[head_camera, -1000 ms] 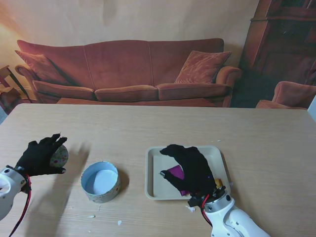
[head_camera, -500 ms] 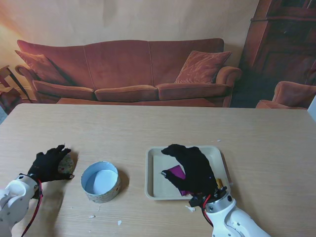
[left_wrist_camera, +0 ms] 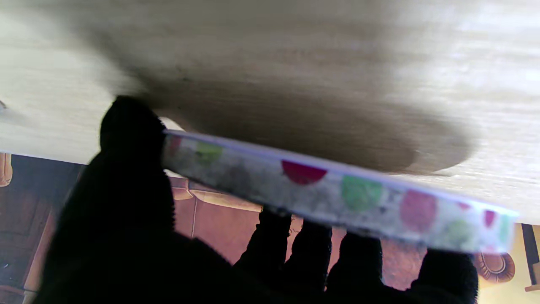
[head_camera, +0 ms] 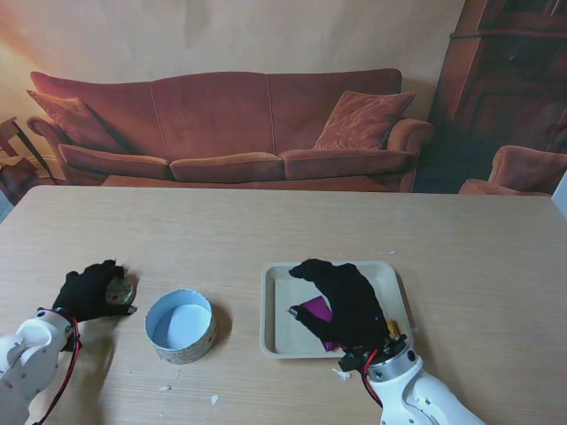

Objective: Pour cookies into a cookie box

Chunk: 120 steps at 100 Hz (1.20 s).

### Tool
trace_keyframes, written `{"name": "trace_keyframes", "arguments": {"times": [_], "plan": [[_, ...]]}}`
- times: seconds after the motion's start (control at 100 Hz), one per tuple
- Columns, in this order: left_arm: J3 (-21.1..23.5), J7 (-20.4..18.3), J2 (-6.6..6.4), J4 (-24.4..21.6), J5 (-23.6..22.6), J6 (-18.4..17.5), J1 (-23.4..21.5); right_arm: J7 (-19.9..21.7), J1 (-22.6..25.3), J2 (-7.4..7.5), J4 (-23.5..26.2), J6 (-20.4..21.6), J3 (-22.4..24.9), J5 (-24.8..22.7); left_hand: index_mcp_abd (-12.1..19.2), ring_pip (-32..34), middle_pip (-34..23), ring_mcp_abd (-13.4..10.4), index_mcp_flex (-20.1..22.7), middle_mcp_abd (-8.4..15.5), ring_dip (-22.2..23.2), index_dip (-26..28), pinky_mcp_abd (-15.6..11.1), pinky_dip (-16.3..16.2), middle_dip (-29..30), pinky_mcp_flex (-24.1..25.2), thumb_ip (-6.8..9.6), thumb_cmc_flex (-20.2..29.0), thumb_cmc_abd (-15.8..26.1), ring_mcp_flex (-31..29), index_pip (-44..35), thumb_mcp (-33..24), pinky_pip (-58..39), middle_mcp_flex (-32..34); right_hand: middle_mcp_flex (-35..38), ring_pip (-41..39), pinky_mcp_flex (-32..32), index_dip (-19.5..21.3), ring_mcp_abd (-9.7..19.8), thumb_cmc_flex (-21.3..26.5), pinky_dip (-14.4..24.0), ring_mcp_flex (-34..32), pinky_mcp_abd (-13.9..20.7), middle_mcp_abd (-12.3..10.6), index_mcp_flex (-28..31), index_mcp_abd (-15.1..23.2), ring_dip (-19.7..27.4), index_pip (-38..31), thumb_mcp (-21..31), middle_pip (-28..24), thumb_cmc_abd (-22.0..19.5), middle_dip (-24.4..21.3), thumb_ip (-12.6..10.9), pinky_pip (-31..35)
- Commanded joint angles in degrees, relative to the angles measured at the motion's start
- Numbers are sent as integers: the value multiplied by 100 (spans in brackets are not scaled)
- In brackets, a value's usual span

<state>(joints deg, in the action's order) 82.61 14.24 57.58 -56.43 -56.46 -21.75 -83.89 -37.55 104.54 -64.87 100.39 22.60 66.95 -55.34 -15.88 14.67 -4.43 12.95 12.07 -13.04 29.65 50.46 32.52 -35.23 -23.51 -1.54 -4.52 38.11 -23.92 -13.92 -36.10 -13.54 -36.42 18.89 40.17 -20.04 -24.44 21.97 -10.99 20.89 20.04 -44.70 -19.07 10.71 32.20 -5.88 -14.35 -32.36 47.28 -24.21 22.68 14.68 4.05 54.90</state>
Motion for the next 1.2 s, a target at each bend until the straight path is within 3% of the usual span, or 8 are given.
{"name": "trace_keyframes", "arguments": {"times": [0.0, 0.1, 0.17, 0.25, 0.61, 0.81, 0.97, 1.19], "plan": [[-80, -214, 46, 153, 10, 66, -74, 92, 35, -30, 25, -21, -10, 14, 25, -163, -108, -176, 1162, 83, -276, -80, -710, 22, 97, 186, 250, 810, 764, -152, -594, -62, -307, 127, 118, 153, 28, 5, 76, 80, 39, -64, 16, -47, 32, -56, 0, -188, 100, -21, -165, 3, -244, 70], [-59, -286, 79, 111, 150, 65, -115, 107, 35, -26, 25, -26, -9, 11, 58, -255, -367, -107, 1482, 52, -440, -638, -656, 431, 174, 408, 287, 960, 939, -348, -96, 402, 391, 298, 142, 153, 27, 5, 80, 73, 40, -68, 17, -49, 67, -46, 0, -193, 99, -15, -166, -1, -242, 72], [-48, -379, 83, 58, 184, 86, -136, 132, 34, -26, 26, -24, -8, 22, 1, -99, -607, 20, 1704, 10, -308, -764, -641, 506, 211, 456, 291, 976, 1102, -632, -108, 632, 648, 380, 162, 155, 30, 5, 73, 72, 40, -62, 17, -55, 89, -43, 1, -193, 96, -11, -167, -4, -241, 71], [-19, -425, 120, 11, 330, 68, -167, 155, 37, -23, 30, -24, -5, 26, -83, -231, -758, -51, 1778, 1, -377, -991, -711, 674, 334, 484, 316, 1092, 1260, -581, 118, 919, 1160, 271, 184, 154, 32, 4, 76, 69, 40, -63, 11, -51, 116, -35, 0, -192, 95, -7, -168, -7, -240, 71], [290, -417, 224, -411, 592, -233, -362, 181, 19, -25, 11, -28, -6, 50, -161, -165, -875, 111, 2584, -129, -495, -1715, -614, 571, 511, 223, 296, 1046, 2045, -985, 955, 1456, 1925, 803, 228, 156, 37, 4, 76, 67, 39, -60, 20, -58, 177, -25, 1, -168, 72, 18, -186, -17, -242, 68], [343, -463, 262, -476, 746, -248, -386, 190, 20, -24, 12, -21, -1, 49, -233, -12, -847, 510, 2983, -326, -594, -1961, -649, 597, 585, -25, 284, 895, 2283, -1144, 1262, 1489, 2379, 1216, 251, 155, 36, 10, 80, 60, 41, -63, 17, -61, 203, -23, 0, -167, 67, 19, -196, -17, -243, 70], [278, -505, 271, -412, 844, -204, -362, 169, 33, -25, 14, -22, 15, 43, -279, 144, -852, 601, 3061, -392, -648, -2030, -696, 613, 598, -143, 279, 809, 2457, -1169, 1411, 1496, 2617, 1331, 253, 153, 37, 14, 80, 67, 40, -71, 17, -61, 215, -27, 0, -159, 72, 27, -191, -19, -245, 70], [281, -423, 302, -406, 932, -293, -380, 168, 27, -27, 3, -19, 16, 50, -201, 190, -812, 521, 3027, -342, -705, -2071, -627, 544, 609, -129, 278, 816, 2482, -1086, 1567, 1505, 2650, 1277, 247, 155, 41, 19, 85, 66, 39, -63, 24, -58, 218, -21, 1, -150, 74, 32, -191, -20, -245, 68]]}}
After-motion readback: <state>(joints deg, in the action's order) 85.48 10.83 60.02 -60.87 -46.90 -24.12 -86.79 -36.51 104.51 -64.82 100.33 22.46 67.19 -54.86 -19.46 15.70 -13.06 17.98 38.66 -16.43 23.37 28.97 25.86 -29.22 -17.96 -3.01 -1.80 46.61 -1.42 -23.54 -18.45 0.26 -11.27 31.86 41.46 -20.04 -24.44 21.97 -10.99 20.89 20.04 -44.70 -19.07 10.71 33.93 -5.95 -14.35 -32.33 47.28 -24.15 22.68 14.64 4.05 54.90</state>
